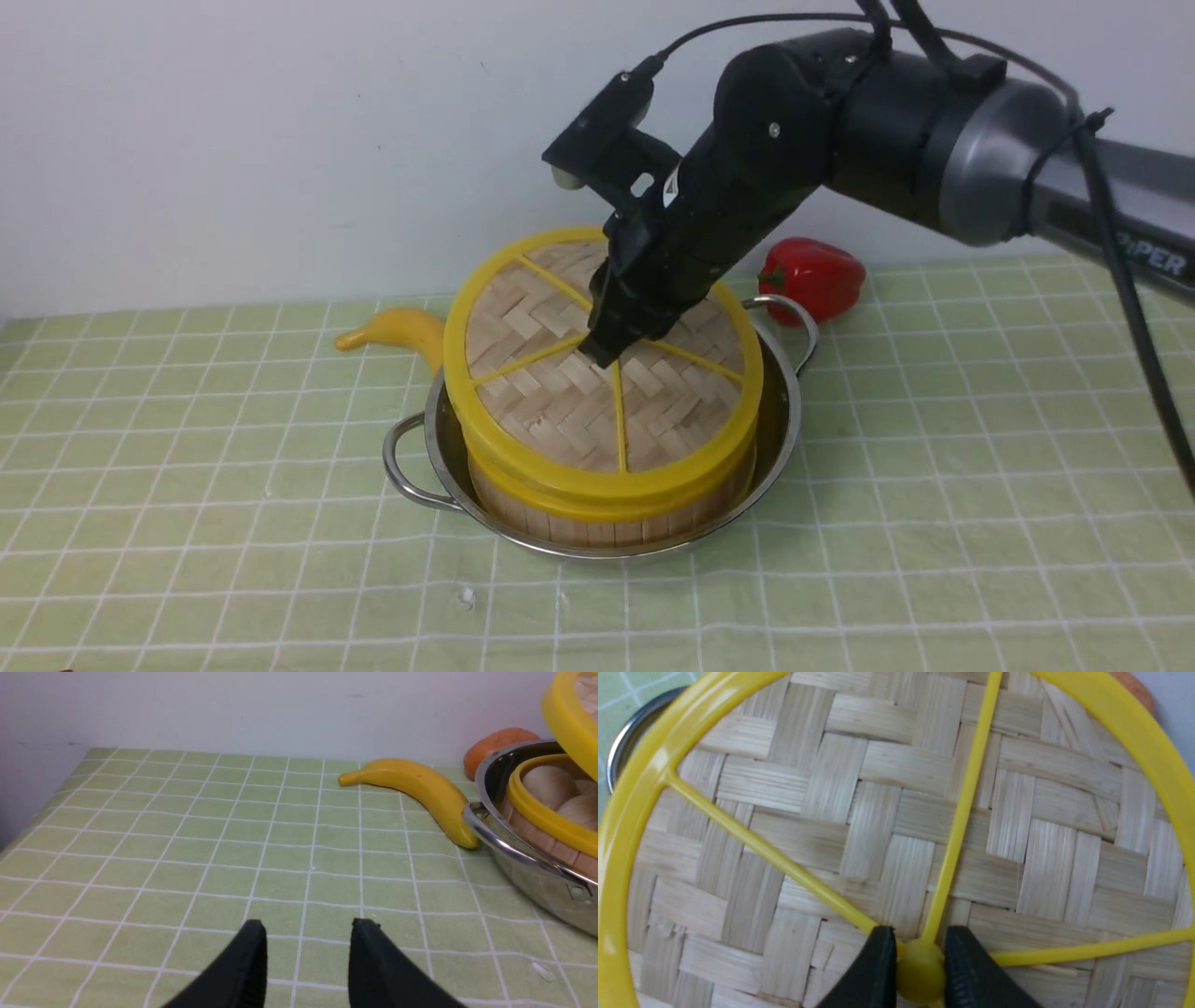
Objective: Place the steamer in the pot on the green tablecloth, and put the lid on the steamer.
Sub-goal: 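Place the bamboo steamer lid onto the steamer basket in the pot with the right gripper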
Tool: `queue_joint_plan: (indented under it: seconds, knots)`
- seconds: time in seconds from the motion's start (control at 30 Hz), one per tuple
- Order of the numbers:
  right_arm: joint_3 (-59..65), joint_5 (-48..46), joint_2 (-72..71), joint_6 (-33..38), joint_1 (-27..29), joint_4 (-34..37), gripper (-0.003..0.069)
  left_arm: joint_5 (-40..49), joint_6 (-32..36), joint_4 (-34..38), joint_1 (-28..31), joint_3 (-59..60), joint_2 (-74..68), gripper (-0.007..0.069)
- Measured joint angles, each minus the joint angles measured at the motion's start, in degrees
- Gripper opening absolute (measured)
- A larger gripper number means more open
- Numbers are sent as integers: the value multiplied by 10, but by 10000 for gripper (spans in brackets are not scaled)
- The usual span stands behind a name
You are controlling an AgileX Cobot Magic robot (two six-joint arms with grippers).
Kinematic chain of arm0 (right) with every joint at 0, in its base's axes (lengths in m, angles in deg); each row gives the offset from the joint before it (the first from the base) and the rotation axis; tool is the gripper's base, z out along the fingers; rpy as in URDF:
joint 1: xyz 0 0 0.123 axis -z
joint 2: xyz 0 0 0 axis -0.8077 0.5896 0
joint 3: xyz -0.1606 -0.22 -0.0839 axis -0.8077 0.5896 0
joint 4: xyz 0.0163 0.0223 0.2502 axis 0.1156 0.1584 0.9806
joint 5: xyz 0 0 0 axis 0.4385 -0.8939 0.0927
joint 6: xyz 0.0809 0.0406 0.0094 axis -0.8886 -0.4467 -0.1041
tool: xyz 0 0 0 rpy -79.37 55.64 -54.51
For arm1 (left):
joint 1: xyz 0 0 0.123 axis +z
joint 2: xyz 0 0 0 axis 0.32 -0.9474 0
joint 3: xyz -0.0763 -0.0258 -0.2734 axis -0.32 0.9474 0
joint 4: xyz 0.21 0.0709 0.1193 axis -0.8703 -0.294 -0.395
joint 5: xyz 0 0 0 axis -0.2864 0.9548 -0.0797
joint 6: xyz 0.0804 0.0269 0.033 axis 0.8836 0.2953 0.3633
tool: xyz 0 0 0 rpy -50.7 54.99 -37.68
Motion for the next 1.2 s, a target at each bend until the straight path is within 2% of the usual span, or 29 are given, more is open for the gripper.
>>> queue_joint_plan:
  seconds: [1.2]
  knots:
    - [-3,53,51,24,0,4,146,0,0,0,0,0,0,243]
